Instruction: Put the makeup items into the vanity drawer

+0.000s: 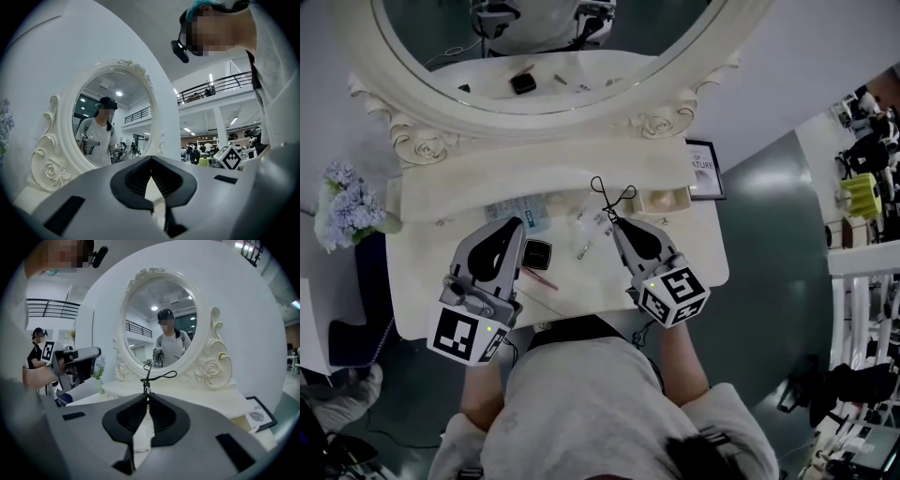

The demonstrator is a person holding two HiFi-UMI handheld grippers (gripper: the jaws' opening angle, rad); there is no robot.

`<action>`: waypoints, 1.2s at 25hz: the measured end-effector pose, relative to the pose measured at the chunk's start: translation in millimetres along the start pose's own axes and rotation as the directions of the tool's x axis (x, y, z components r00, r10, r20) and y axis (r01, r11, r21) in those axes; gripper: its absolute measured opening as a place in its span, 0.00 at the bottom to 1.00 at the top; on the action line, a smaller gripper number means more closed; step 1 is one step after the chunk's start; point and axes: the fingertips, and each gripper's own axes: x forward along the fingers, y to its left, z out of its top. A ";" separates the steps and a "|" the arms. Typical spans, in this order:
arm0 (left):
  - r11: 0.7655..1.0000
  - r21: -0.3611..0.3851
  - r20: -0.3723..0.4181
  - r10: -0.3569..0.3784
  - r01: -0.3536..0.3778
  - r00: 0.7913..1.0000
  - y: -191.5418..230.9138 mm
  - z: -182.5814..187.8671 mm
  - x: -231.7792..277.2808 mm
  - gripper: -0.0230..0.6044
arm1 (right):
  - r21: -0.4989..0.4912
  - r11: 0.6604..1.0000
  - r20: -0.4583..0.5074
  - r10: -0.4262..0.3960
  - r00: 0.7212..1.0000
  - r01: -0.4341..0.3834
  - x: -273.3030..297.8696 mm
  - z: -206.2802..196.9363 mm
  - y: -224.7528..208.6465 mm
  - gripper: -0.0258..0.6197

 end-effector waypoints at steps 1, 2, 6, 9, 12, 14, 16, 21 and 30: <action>1.000 0.000 0.002 -0.009 0.009 1.000 -2.6 0.0 2.8 0.06 | 0.006 1.000 0.005 -0.014 1.000 0.014 -3.8 0.1 -4.3 0.09; 1.000 0.000 0.003 -0.019 0.019 1.000 -5.3 0.1 5.7 0.06 | 0.011 1.000 0.009 -0.028 1.000 0.028 -7.6 0.2 -8.6 0.09; 0.998 -0.001 0.005 -0.057 0.057 0.998 -15.1 -0.8 17.3 0.06 | 0.025 0.996 0.021 -0.085 0.996 0.084 -22.9 -0.2 -25.6 0.09; 0.997 -0.002 0.008 -0.079 0.079 0.997 -21.3 -0.3 25.1 0.06 | 0.037 0.992 0.027 -0.121 0.992 0.120 -33.6 -0.6 -37.2 0.09; 0.995 -0.003 0.011 -0.099 0.099 0.995 -26.7 -0.8 32.4 0.06 | 0.046 0.987 0.028 -0.152 0.988 0.151 -42.9 -2.6 -47.5 0.09; 0.994 -0.004 0.010 -0.112 0.112 0.994 -30.3 -2.0 36.9 0.06 | 0.049 0.985 0.026 -0.169 0.985 0.167 -48.4 -4.3 -52.9 0.09; 0.992 -0.006 0.008 -0.124 0.124 0.992 -33.9 -3.1 41.2 0.06 | 0.053 0.982 0.024 -0.182 0.983 0.181 -53.1 -5.7 -57.3 0.09; 0.988 -0.010 0.009 -0.154 0.154 0.988 -43.1 -4.3 51.8 0.06 | 0.069 0.974 -0.001 -0.218 0.976 0.218 -63.1 -11.7 -69.6 0.09; 0.983 -0.017 0.006 -0.182 0.182 0.983 -49.8 -8.6 64.9 0.06 | 0.056 0.956 -0.265 -0.264 0.927 0.289 -70.3 -55.7 -100.8 0.09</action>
